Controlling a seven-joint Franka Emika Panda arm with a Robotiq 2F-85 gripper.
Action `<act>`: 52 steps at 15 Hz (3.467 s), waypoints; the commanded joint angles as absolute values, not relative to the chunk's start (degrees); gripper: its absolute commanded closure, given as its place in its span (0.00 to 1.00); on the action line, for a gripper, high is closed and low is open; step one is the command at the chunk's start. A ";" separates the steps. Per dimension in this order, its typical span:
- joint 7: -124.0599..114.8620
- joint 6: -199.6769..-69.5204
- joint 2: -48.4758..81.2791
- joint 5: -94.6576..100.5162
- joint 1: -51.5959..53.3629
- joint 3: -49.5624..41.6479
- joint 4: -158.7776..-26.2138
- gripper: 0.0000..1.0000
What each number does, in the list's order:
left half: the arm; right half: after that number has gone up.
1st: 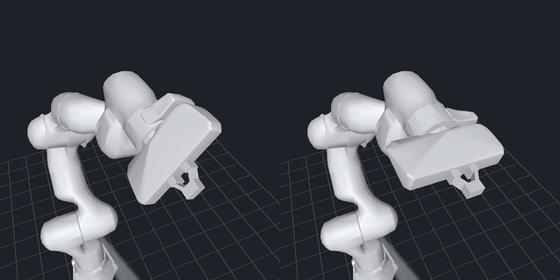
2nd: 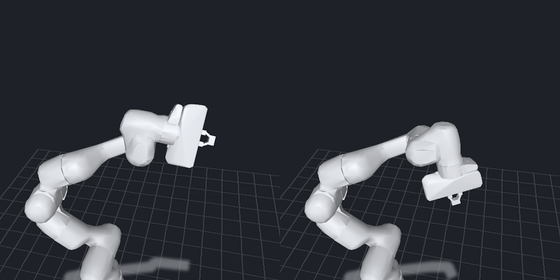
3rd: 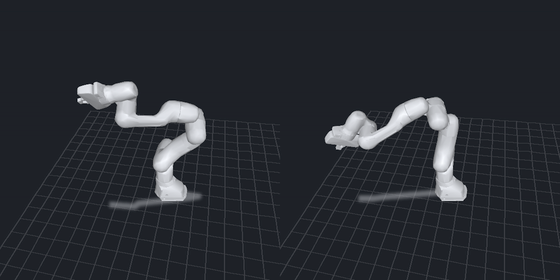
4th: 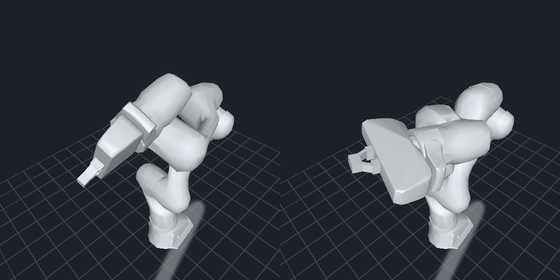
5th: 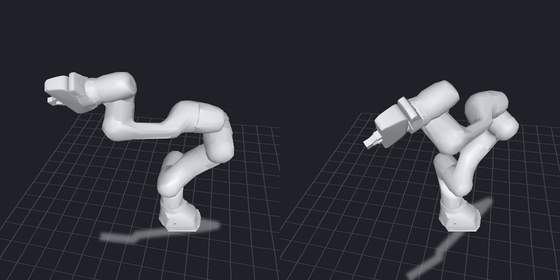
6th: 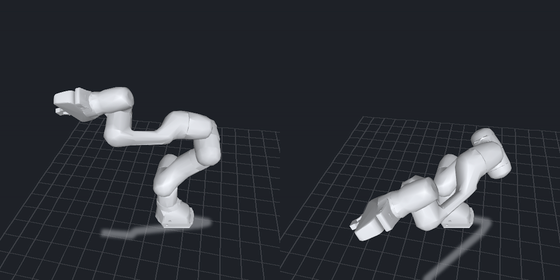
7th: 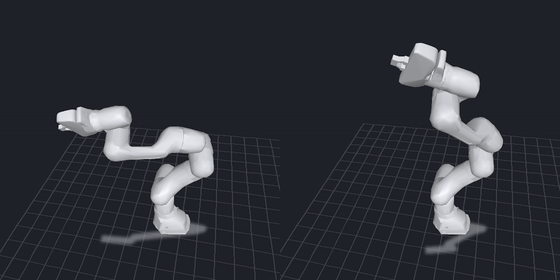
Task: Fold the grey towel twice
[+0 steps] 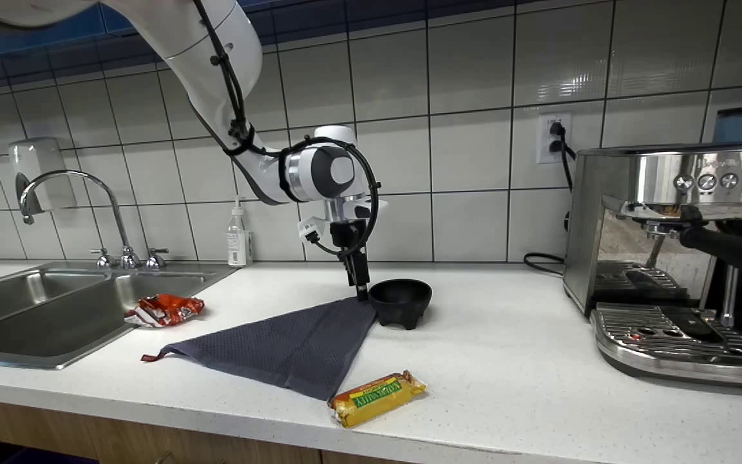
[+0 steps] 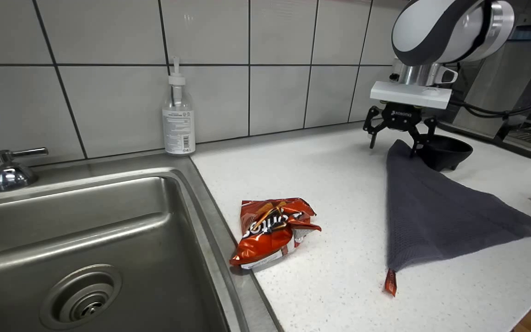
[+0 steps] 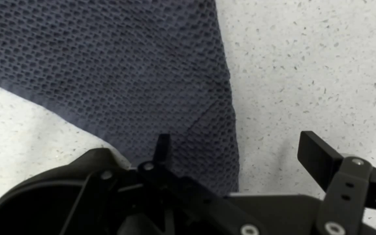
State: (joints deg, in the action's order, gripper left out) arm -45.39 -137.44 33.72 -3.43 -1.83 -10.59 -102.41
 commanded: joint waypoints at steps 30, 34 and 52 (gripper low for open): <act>-47.38 -138.19 37.16 -2.03 -0.79 -13.77 -99.42 0.00; -48.18 -138.55 38.21 -1.84 -0.42 -14.30 -98.49 0.00; -48.66 -139.72 38.67 -2.12 -0.50 -14.83 -96.86 0.65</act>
State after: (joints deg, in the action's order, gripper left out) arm -47.00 -139.43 38.01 -2.88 -0.90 -14.23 -98.24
